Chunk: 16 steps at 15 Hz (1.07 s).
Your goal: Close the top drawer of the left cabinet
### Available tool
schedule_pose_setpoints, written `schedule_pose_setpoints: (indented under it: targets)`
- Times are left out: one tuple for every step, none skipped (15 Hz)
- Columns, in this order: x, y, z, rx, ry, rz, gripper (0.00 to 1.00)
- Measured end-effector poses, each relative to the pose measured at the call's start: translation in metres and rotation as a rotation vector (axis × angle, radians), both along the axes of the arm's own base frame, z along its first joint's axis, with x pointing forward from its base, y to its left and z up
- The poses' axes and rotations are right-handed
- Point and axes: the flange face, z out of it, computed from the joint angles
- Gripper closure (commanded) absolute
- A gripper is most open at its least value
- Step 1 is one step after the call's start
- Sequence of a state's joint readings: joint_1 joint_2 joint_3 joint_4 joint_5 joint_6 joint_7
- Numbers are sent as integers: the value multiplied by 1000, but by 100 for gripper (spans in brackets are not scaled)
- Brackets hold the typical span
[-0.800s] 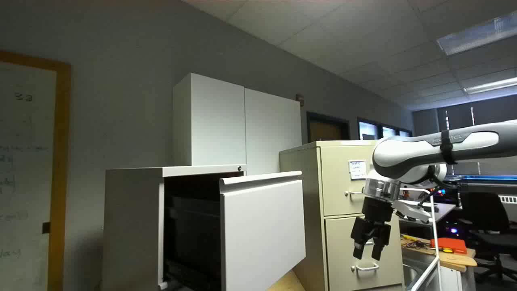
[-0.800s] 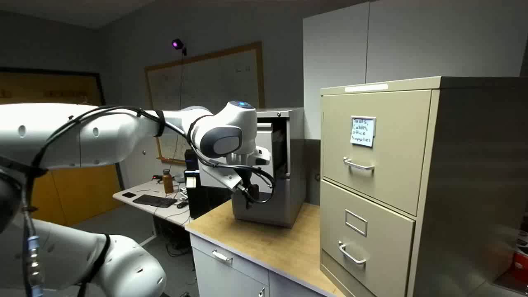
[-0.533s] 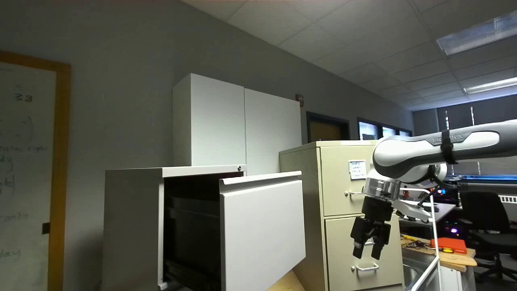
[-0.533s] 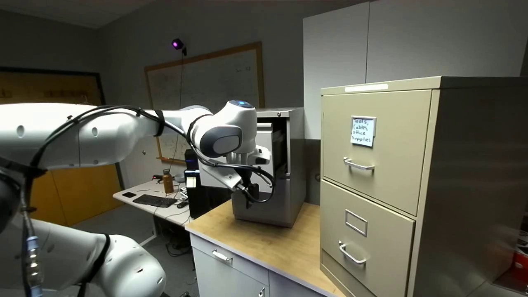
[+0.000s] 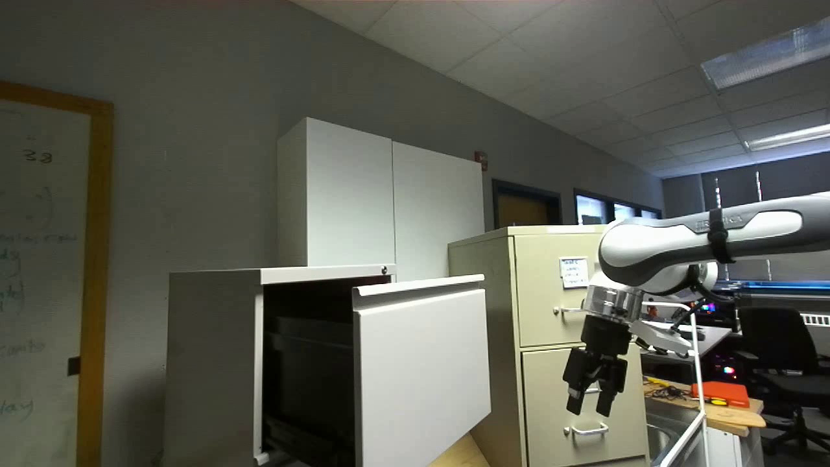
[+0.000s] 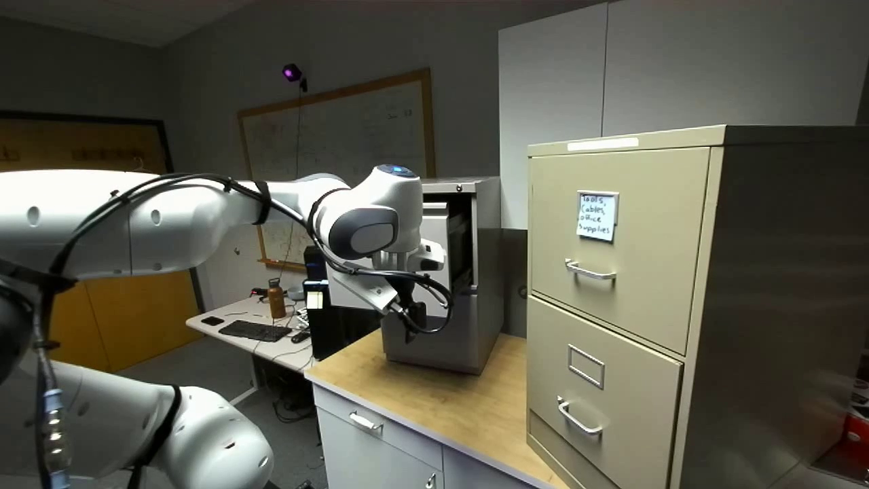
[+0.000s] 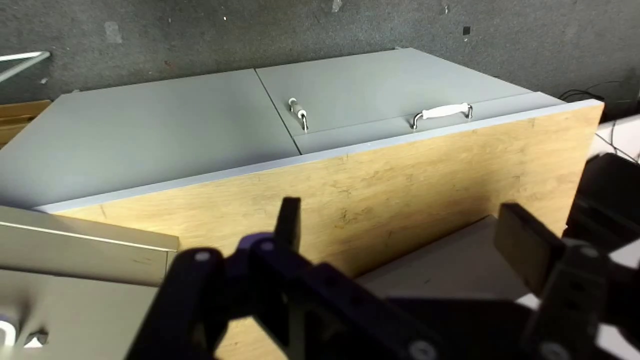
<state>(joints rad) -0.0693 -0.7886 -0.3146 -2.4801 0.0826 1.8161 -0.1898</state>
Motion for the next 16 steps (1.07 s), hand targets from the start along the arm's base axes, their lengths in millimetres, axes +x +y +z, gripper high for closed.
schedule_pose_setpoints:
  targets:
    - [0, 0, 0, 0, 0, 0, 0]
    - [0, 0, 0, 0, 0, 0, 0]
    - [0, 0, 0, 0, 0, 0, 0]
    - [0, 0, 0, 0, 0, 0, 0]
    - [0, 0, 0, -1, 1, -1, 0]
    - [0, 0, -1, -2, 3, -2, 0]
    - [0, 0, 0, -5, 1, -3, 0]
    - [1, 1, 0, -9, -3, -4, 0]
    - [2, 1, 2, -15, -11, -5, 0]
    - [3, 2, 4, -22, -23, -5, 0]
    - [5, 4, 6, -30, -37, -5, 0]
    - [7, 5, 10, -38, -50, -4, 0]
    - [8, 7, 14, -47, -67, -3, 25]
    - [10, 10, 19, -55, -85, -1, 26]
    - [12, 13, 23, -62, -106, 1, 33]
    - [15, 17, 29, -67, -130, 3, 41]
